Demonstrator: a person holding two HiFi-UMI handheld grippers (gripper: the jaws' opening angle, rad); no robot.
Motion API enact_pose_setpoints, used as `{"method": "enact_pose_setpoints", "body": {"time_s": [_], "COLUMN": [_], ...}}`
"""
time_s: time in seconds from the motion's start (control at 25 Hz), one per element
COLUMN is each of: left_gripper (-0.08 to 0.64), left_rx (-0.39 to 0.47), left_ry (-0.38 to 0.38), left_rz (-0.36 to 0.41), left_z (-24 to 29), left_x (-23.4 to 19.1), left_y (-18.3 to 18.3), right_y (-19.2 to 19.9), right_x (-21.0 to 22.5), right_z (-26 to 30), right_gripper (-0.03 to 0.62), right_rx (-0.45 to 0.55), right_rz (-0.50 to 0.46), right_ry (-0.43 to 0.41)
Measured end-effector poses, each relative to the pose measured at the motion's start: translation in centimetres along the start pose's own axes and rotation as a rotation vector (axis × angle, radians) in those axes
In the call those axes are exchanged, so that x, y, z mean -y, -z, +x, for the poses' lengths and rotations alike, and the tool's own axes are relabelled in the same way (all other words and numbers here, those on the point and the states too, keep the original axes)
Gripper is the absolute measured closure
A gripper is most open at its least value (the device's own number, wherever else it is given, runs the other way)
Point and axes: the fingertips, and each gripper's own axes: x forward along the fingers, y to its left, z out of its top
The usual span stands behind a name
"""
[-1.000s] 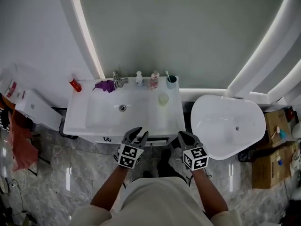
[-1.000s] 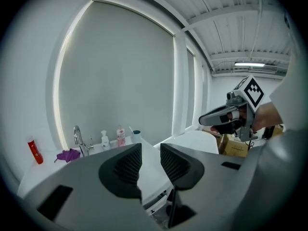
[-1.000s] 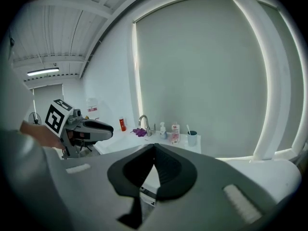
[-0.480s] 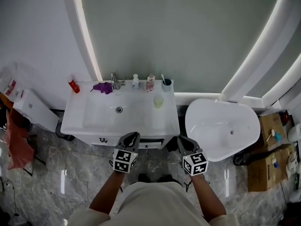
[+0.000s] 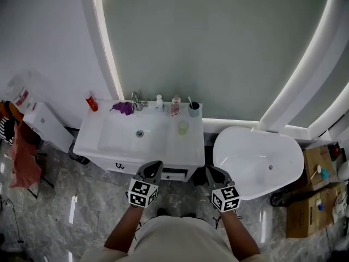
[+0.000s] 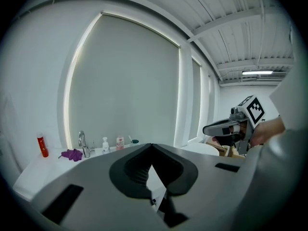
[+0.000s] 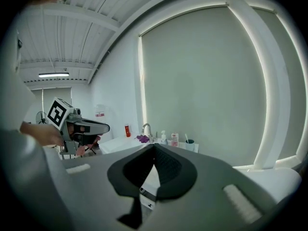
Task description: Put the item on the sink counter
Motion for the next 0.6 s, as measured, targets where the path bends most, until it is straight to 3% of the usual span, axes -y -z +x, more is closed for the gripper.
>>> {"method": "enact_pose_setpoints", "body": {"time_s": [0.6], "left_gripper": [0.554], "left_rx": [0.021], "left_ry": [-0.037], "left_rz": [0.000], "left_z": [0.6], "left_x": [2.7], "left_y": [-1.7], "right_y": [-1.6], "right_x": [2.5], "right_z": [-1.3], "right_gripper": [0.583], "right_rx": [0.025], "right_rz": [-0.023], "right_ry": [-0.062]}}
